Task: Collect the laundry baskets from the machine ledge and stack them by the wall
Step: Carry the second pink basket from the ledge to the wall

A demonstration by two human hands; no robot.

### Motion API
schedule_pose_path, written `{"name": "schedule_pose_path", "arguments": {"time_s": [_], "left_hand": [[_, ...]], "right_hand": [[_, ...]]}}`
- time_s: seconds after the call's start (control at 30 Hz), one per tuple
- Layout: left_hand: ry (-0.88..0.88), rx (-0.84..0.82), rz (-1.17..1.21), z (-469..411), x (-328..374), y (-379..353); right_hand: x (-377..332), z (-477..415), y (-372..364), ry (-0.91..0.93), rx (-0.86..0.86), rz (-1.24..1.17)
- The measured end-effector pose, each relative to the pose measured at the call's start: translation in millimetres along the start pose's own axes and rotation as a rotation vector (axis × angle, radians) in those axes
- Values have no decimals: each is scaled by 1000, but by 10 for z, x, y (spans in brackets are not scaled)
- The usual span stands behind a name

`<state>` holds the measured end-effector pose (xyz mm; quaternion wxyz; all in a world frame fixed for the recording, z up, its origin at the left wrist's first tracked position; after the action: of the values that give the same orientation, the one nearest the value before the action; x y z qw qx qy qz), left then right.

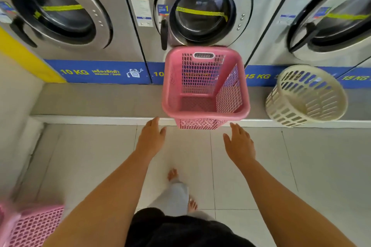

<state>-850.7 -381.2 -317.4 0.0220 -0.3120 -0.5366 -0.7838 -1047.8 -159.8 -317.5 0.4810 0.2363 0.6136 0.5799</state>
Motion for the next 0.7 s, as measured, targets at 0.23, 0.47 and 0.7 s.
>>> {"name": "schedule_pose_path", "arguments": {"time_s": [0.23,0.47,0.7], "left_hand": [[0,-19,15,-842,340,-263],[31,-21,-49,-1559,541,-395],[140,-34,-90,-2055,629,-633]], "right_hand": [[150,-876,60,-84,39,-46],[176,-1651,-27,-174,45,-105],[268,-2305,-233,-188,-5,-106]]}}
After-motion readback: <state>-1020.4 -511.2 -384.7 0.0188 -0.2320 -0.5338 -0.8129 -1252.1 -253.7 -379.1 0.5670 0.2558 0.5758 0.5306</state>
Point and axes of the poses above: each hand's wrist, its own z-axis away from the middle knuckle, its own y-axis out of the back of the hand, x = y × z, the point moved 8 cm from there along -z, towards the middle knuckle, and after that the axes turned 12 degrees about x, right-handed, at the moved point
